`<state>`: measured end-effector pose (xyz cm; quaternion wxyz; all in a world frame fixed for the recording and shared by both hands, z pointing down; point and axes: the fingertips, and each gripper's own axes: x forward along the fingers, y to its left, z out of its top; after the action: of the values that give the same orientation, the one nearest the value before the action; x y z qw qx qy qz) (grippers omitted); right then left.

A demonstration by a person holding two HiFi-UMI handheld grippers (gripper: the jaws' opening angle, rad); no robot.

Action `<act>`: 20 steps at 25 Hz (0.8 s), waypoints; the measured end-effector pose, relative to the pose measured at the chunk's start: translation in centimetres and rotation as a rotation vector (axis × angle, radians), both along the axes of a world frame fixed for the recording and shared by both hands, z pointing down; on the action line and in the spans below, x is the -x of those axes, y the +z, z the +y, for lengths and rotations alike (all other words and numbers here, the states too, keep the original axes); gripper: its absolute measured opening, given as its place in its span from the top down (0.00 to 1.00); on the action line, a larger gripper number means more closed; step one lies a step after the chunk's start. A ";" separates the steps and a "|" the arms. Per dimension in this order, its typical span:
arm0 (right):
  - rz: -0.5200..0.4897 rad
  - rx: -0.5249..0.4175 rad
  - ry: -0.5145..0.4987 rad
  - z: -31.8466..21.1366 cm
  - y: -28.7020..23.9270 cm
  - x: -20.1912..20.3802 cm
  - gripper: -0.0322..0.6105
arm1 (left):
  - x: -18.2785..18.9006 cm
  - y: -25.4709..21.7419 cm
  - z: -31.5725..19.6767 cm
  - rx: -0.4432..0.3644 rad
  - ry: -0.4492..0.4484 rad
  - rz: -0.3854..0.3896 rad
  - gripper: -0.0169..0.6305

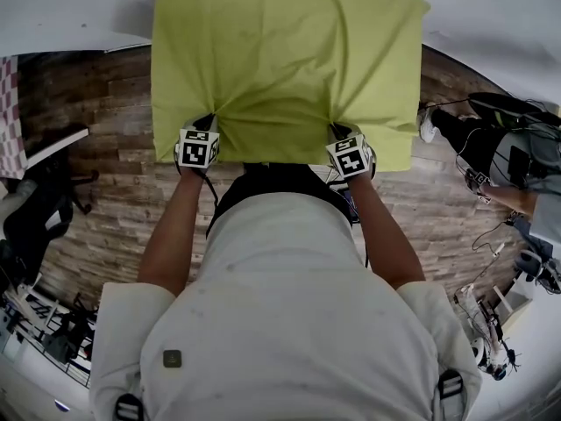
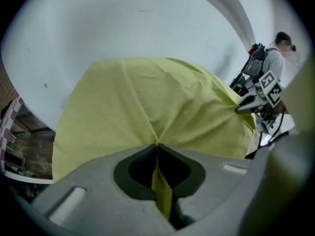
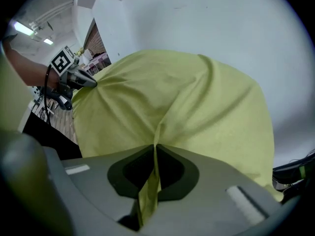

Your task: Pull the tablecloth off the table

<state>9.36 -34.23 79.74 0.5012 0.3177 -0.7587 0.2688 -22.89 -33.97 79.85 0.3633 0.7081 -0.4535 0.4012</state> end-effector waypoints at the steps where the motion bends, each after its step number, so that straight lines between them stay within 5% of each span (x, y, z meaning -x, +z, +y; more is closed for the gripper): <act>1: -0.003 -0.002 0.006 -0.1 0.0 0.1 0.93 | 0.0 -0.1 -0.1 0.001 -0.007 0.015 0.97; 8: -0.020 -0.066 0.041 -0.2 -2.4 -0.2 0.93 | -0.5 -4.9 -1.1 -0.089 -0.061 0.159 0.97; 20: -0.071 -0.283 0.134 -1.6 -11.7 0.6 0.93 | -1.6 -16.1 -4.5 -0.314 0.004 0.310 0.97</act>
<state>8.73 -35.88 68.00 0.4051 0.4252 -0.7835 0.2029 -21.28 -38.48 63.78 0.3132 0.8101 -0.4475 0.2129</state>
